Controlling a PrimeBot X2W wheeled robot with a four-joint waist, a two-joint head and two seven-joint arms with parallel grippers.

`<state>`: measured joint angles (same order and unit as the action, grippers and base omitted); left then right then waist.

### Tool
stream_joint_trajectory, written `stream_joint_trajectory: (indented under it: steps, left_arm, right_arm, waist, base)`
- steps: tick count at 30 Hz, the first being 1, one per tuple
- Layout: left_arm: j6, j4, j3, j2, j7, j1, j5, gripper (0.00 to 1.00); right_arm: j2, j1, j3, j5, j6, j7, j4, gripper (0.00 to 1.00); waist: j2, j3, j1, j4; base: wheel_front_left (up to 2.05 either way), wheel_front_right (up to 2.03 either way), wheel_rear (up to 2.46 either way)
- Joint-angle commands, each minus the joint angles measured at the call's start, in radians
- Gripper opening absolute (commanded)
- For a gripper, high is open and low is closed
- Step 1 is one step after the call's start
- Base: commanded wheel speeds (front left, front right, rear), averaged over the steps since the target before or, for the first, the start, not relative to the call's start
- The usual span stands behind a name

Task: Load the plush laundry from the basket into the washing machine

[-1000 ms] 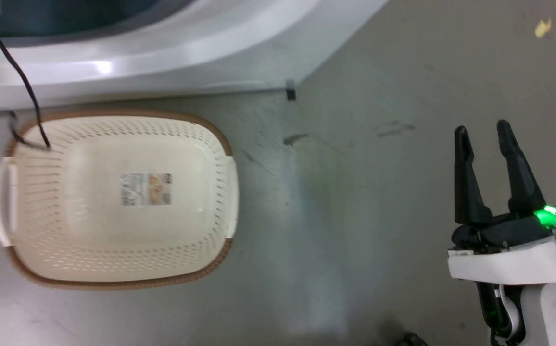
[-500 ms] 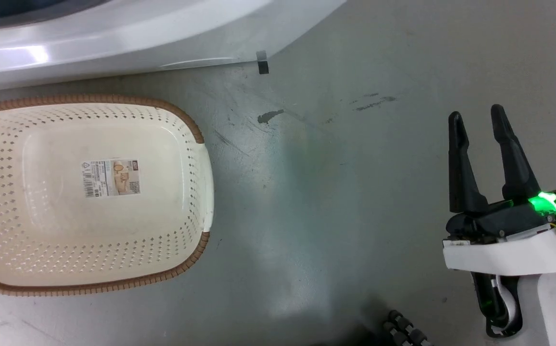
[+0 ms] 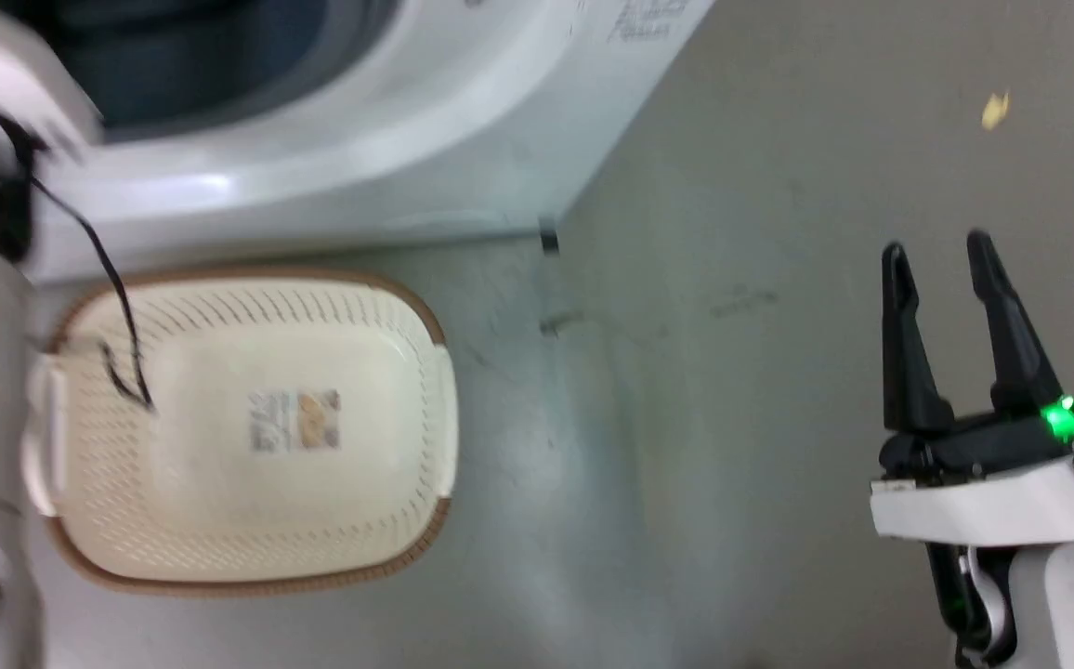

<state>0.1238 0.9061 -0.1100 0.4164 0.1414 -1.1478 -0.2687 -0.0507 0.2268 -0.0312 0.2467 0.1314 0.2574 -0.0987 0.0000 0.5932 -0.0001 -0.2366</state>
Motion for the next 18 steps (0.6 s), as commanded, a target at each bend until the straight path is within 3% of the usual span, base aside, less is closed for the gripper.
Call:
stream_joint_trajectory:
  steps: [1,4,10,13,18]
  left_arm:
    - [0.003,-0.009,-0.007,-0.011,0.047,0.058,-0.016,1.0]
    - [0.005,-0.064,0.005,-0.039,0.104,0.17,-0.057,1.0]
    - [0.006,-0.271,0.033,-0.102,0.119,0.409,-0.094,1.0]
    - [-0.04,-0.649,0.072,-0.199,0.12,0.771,-0.044,1.0]
    - [-0.066,-0.763,0.055,-0.244,0.12,0.927,0.013,1.0]
  right_arm:
    - [0.001,-0.023,0.006,-0.015,-0.001,0.004,0.005,1.0]
    - [0.001,-0.054,0.014,-0.037,-0.001,0.004,0.01,1.0]
    - [0.001,-0.107,0.021,-0.068,-0.001,0.004,0.018,1.0]
    - [0.001,-0.166,0.039,-0.081,-0.001,0.004,0.022,1.0]
    - [0.001,-0.196,0.04,-0.081,-0.001,0.004,0.025,1.0]
  waist:
    - [0.0,-0.128,0.0001,0.05]
    - [0.0,-0.21,0.0001,0.078]
    - [0.0,-0.321,0.0001,0.13]
    - [0.0,-0.415,0.0001,0.194]
    - [0.0,-0.45,0.0001,0.22]
  base:
    - [0.0,0.0,0.0]
    - [0.0,0.0,0.0]
    - [0.0,0.0,0.0]
    - [0.0,0.0,0.0]
    - [0.0,0.0,0.0]
